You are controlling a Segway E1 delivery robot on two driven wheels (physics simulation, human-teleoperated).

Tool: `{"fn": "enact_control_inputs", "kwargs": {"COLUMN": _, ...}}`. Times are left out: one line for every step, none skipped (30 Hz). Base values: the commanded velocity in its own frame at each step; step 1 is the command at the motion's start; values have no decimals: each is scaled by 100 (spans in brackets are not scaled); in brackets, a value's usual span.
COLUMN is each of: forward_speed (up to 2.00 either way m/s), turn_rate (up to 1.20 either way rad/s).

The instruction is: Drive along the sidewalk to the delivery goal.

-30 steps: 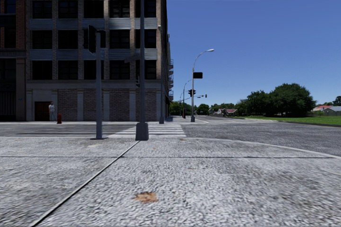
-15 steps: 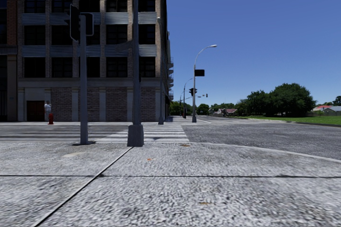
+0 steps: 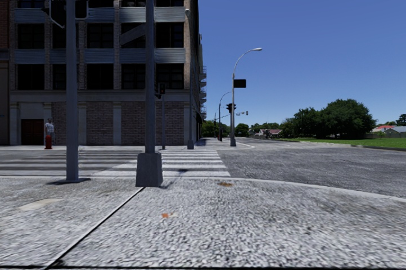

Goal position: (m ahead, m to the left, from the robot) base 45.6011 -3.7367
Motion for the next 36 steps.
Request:
{"fn": "enact_control_inputs", "kwargs": {"forward_speed": 200, "turn_rate": -11}}
{"fn": "enact_control_inputs", "kwargs": {"forward_speed": 200, "turn_rate": -11}}
{"fn": "enact_control_inputs", "kwargs": {"forward_speed": 200, "turn_rate": -11}}
{"fn": "enact_control_inputs", "kwargs": {"forward_speed": 200, "turn_rate": -11}}
{"fn": "enact_control_inputs", "kwargs": {"forward_speed": 200, "turn_rate": -11}}
{"fn": "enact_control_inputs", "kwargs": {"forward_speed": 200, "turn_rate": -11}}
{"fn": "enact_control_inputs", "kwargs": {"forward_speed": 200, "turn_rate": -8}}
{"fn": "enact_control_inputs", "kwargs": {"forward_speed": 200, "turn_rate": 0}}
{"fn": "enact_control_inputs", "kwargs": {"forward_speed": 200, "turn_rate": 0}}
{"fn": "enact_control_inputs", "kwargs": {"forward_speed": 200, "turn_rate": 0}}
{"fn": "enact_control_inputs", "kwargs": {"forward_speed": 200, "turn_rate": 0}}
{"fn": "enact_control_inputs", "kwargs": {"forward_speed": 200, "turn_rate": 0}}
{"fn": "enact_control_inputs", "kwargs": {"forward_speed": 200, "turn_rate": 0}}
{"fn": "enact_control_inputs", "kwargs": {"forward_speed": 200, "turn_rate": 0}}
{"fn": "enact_control_inputs", "kwargs": {"forward_speed": 200, "turn_rate": 0}}
{"fn": "enact_control_inputs", "kwargs": {"forward_speed": 200, "turn_rate": 0}}
{"fn": "enact_control_inputs", "kwargs": {"forward_speed": 200, "turn_rate": 0}}
{"fn": "enact_control_inputs", "kwargs": {"forward_speed": 200, "turn_rate": -1}}
{"fn": "enact_control_inputs", "kwargs": {"forward_speed": 200, "turn_rate": -1}}
{"fn": "enact_control_inputs", "kwargs": {"forward_speed": 200, "turn_rate": -2}}
{"fn": "enact_control_inputs", "kwargs": {"forward_speed": 200, "turn_rate": -5}}
{"fn": "enact_control_inputs", "kwargs": {"forward_speed": 200, "turn_rate": -13}}
{"fn": "enact_control_inputs", "kwargs": {"forward_speed": 200, "turn_rate": -13}}
{"fn": "enact_control_inputs", "kwargs": {"forward_speed": 200, "turn_rate": -24}}
{"fn": "enact_control_inputs", "kwargs": {"forward_speed": 200, "turn_rate": -28}}
{"fn": "enact_control_inputs", "kwargs": {"forward_speed": 200, "turn_rate": -29}}
{"fn": "enact_control_inputs", "kwargs": {"forward_speed": 200, "turn_rate": -29}}
{"fn": "enact_control_inputs", "kwargs": {"forward_speed": 200, "turn_rate": -26}}
{"fn": "enact_control_inputs", "kwargs": {"forward_speed": 200, "turn_rate": -6}}
{"fn": "enact_control_inputs", "kwargs": {"forward_speed": 200, "turn_rate": 0}}
{"fn": "enact_control_inputs", "kwargs": {"forward_speed": 200, "turn_rate": 0}}
{"fn": "enact_control_inputs", "kwargs": {"forward_speed": 200, "turn_rate": 0}}
{"fn": "enact_control_inputs", "kwargs": {"forward_speed": 200, "turn_rate": 0}}
{"fn": "enact_control_inputs", "kwargs": {"forward_speed": 200, "turn_rate": 0}}
{"fn": "enact_control_inputs", "kwargs": {"forward_speed": 200, "turn_rate": 0}}
{"fn": "enact_control_inputs", "kwargs": {"forward_speed": 200, "turn_rate": 0}}
